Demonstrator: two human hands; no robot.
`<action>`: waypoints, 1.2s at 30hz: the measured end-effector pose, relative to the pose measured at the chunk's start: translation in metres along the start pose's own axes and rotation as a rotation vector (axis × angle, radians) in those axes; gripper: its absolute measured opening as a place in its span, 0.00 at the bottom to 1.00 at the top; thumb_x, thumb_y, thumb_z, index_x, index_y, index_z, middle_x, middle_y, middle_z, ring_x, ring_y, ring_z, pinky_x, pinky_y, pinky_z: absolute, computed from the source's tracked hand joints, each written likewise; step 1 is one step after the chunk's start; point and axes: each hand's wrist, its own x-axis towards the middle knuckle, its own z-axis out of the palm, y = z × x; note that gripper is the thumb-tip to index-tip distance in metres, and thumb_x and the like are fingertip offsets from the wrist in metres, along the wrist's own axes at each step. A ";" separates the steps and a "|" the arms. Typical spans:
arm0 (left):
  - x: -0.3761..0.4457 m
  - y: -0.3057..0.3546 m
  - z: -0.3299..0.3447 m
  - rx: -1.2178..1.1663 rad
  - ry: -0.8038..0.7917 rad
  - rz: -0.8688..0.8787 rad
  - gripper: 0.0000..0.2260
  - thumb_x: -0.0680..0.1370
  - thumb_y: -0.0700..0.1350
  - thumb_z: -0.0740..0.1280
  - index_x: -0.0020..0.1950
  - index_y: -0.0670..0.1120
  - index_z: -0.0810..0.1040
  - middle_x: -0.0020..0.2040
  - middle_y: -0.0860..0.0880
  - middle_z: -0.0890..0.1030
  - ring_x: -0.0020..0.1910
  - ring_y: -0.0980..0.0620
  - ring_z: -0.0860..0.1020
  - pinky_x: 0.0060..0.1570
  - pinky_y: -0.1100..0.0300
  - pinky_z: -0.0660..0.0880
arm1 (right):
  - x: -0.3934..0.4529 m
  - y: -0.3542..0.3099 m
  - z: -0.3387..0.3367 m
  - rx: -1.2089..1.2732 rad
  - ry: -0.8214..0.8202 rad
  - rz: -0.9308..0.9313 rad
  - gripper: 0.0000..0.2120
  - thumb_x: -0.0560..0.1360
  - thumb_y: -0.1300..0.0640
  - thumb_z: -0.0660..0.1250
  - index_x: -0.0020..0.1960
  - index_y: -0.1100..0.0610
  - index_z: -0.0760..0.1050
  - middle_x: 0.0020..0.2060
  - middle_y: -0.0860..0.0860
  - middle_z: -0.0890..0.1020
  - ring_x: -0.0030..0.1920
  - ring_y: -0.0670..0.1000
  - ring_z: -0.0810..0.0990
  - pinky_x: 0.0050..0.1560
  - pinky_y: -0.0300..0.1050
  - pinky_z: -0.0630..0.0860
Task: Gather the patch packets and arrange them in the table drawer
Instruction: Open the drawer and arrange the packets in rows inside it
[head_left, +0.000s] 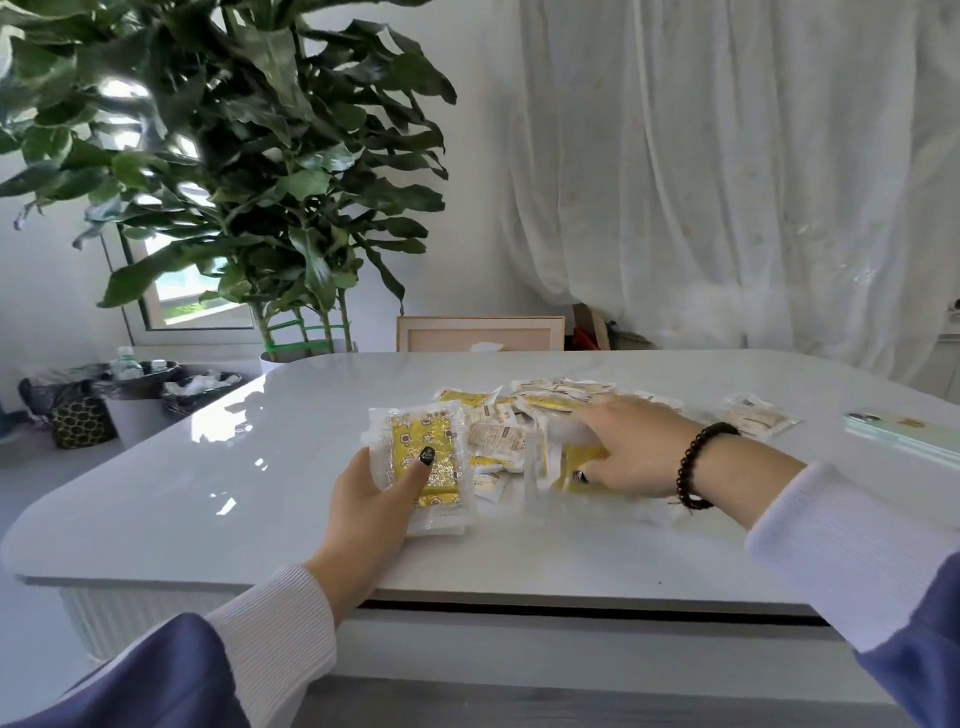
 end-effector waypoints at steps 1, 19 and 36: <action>0.000 0.000 0.000 0.007 -0.004 0.000 0.10 0.73 0.56 0.70 0.49 0.52 0.78 0.46 0.50 0.84 0.47 0.47 0.82 0.53 0.43 0.78 | -0.001 -0.001 0.006 -0.021 -0.040 -0.005 0.10 0.74 0.50 0.64 0.50 0.54 0.70 0.52 0.51 0.76 0.51 0.54 0.75 0.52 0.51 0.76; 0.005 0.005 -0.004 -0.097 0.035 -0.090 0.12 0.71 0.56 0.72 0.49 0.51 0.80 0.45 0.50 0.85 0.47 0.47 0.83 0.53 0.45 0.78 | -0.005 -0.002 0.026 0.806 0.213 0.025 0.10 0.73 0.47 0.69 0.49 0.52 0.76 0.42 0.46 0.82 0.45 0.48 0.81 0.43 0.43 0.79; -0.050 -0.005 -0.098 -0.245 0.208 -0.040 0.09 0.75 0.51 0.70 0.54 0.51 0.78 0.49 0.53 0.84 0.50 0.53 0.82 0.56 0.50 0.78 | -0.108 -0.176 0.127 0.752 -0.045 -0.278 0.14 0.72 0.32 0.60 0.47 0.40 0.71 0.42 0.32 0.74 0.49 0.32 0.73 0.48 0.26 0.67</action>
